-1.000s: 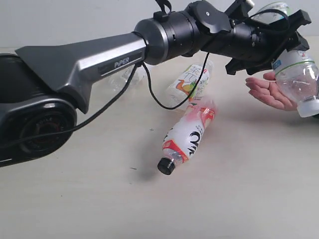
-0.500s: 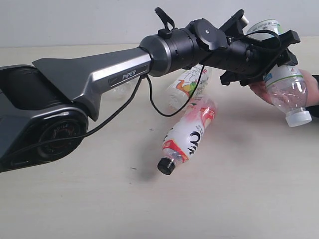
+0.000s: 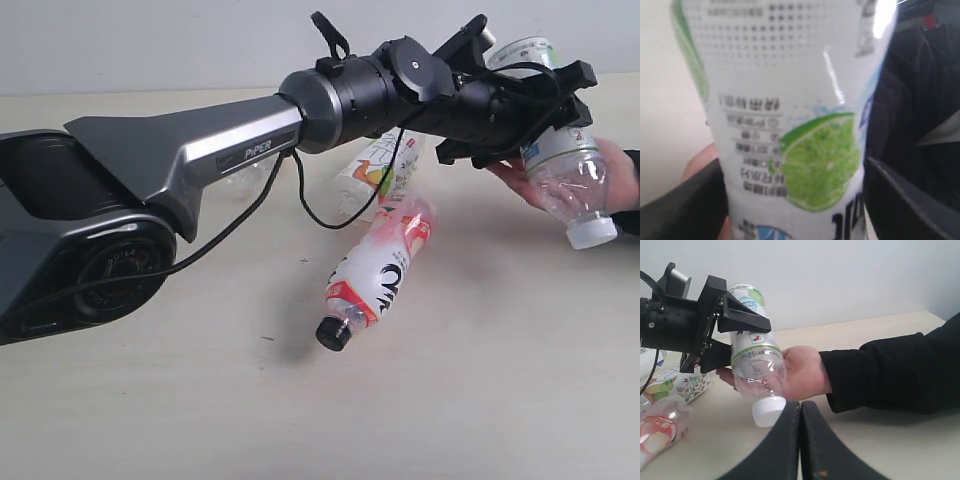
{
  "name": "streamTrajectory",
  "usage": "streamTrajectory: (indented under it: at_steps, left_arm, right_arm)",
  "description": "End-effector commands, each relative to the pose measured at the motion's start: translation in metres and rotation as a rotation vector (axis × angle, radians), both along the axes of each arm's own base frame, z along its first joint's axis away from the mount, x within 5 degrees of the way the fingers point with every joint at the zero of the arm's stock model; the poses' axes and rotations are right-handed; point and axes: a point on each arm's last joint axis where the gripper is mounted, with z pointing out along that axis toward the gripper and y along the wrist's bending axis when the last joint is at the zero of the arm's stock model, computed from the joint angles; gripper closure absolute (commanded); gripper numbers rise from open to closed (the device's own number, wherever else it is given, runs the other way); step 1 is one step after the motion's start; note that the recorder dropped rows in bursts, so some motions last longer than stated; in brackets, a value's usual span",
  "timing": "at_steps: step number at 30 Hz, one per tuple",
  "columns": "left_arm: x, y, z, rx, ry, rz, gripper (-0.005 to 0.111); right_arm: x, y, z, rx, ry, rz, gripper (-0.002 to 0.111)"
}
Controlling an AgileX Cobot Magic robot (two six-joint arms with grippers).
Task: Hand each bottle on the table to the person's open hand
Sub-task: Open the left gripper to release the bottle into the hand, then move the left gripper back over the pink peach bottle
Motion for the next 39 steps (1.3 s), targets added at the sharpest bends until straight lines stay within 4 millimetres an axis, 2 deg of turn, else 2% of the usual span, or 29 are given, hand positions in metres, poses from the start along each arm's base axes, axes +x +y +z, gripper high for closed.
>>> streamTrajectory:
  at_steps: [1, 5, 15, 21, 26, 28, 29, 30, 31, 35, 37, 39]
  left_arm:
    - [0.003, 0.002, 0.007, -0.004, -0.036, 0.009, 0.030]
    - [0.002, 0.001, 0.006, 0.004, -0.046, -0.002, 0.025]
    - [-0.002, 0.002, 0.006, 0.024, -0.027, -0.049, 0.025]
    - [0.005, 0.015, 0.029, 0.014, -0.016, -0.072, 0.026]
    - [0.004, 0.029, 0.051, 0.049, -0.038, -0.163, 0.028]
    - [0.002, 0.036, 0.064, 0.074, -0.072, -0.218, 0.044]
    - [0.001, 0.042, 0.072, 0.097, -0.086, -0.252, 0.065]
    - [-0.001, 0.043, 0.076, 0.106, -0.094, -0.269, 0.076]
    - [-0.004, 0.047, 0.082, 0.151, -0.134, -0.311, 0.106]
    - [-0.010, 0.060, 0.095, 0.315, -0.229, -0.367, 0.107]
    - [-0.013, 0.068, 0.100, 0.449, -0.258, -0.369, 0.107]
    - [-0.021, 0.074, 0.105, 0.672, -0.325, -0.320, 0.107]
  right_arm:
    - [0.000, 0.000, 0.000, -0.002, -0.010, 0.003, 0.108]
    - [0.000, 0.000, 0.000, -0.002, -0.010, 0.003, 0.108]
    - [0.000, 0.000, 0.000, -0.002, -0.010, 0.003, 0.108]
    - [0.000, 0.000, 0.000, -0.002, -0.010, 0.003, 0.108]
    - [0.000, 0.000, 0.000, -0.002, -0.010, 0.003, 0.108]
    - [0.000, 0.000, 0.000, -0.002, -0.010, 0.003, 0.108]
    - [0.000, 0.000, 0.000, -0.002, -0.010, 0.003, 0.108]
    - [0.000, 0.000, 0.000, -0.002, -0.010, 0.003, 0.108]
    - [0.000, 0.000, 0.000, -0.002, -0.010, 0.003, 0.108]
    - [0.000, 0.000, 0.000, -0.002, -0.010, 0.003, 0.108]
    - [0.000, 0.000, 0.000, -0.002, -0.010, 0.003, 0.108]
    - [0.000, 0.000, 0.000, -0.002, -0.010, 0.003, 0.108]
